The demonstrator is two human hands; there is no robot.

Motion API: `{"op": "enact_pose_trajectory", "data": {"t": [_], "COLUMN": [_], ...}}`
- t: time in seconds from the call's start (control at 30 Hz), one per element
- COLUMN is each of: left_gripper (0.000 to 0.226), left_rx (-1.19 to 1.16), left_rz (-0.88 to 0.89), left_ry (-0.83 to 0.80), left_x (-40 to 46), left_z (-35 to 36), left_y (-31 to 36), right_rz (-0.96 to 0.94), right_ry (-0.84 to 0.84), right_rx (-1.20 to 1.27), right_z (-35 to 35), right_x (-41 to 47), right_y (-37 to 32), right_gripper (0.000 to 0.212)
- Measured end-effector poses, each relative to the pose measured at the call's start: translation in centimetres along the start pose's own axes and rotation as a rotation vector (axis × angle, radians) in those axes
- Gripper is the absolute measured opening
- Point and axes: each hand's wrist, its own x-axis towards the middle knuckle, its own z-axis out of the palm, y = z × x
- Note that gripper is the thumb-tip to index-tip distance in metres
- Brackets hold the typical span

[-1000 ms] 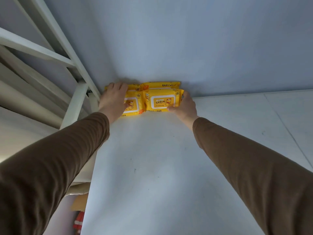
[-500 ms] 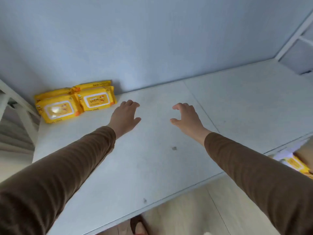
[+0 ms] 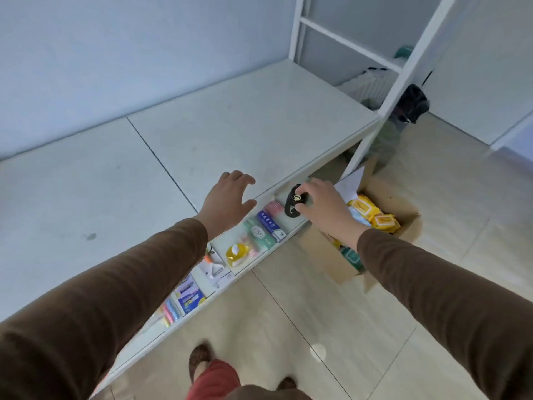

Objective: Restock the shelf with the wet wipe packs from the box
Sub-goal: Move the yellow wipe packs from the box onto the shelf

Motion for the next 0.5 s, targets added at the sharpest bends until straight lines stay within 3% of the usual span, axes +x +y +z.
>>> {"op": "enact_pose_trajectory", "data": {"t": [0.17,0.37,0.5], "left_gripper": [0.045,0.046,0.045], "left_rx": [-0.094,-0.137,-0.188], "left_rz": [0.078,0.039,-0.044], "left_ry": [-0.074,-0.240,-0.399], "left_x": [5.3,12.9,17.3], "left_z": [6.9,16.7,23.2], "left_y": [7.8,11.4,13.3], "right_rz": [0.100,0.305,0.468], "right_ry": [-0.040,-0.155,-0.288], "right_rx": [0.050,0.159,0.211], "right_z": [-1.8,-1.0,0.7], "right_x": [0.5,3.9,5.8], "right_y": [11.1,23.4,31.1], "right_gripper": [0.023,0.028,0.044]}}
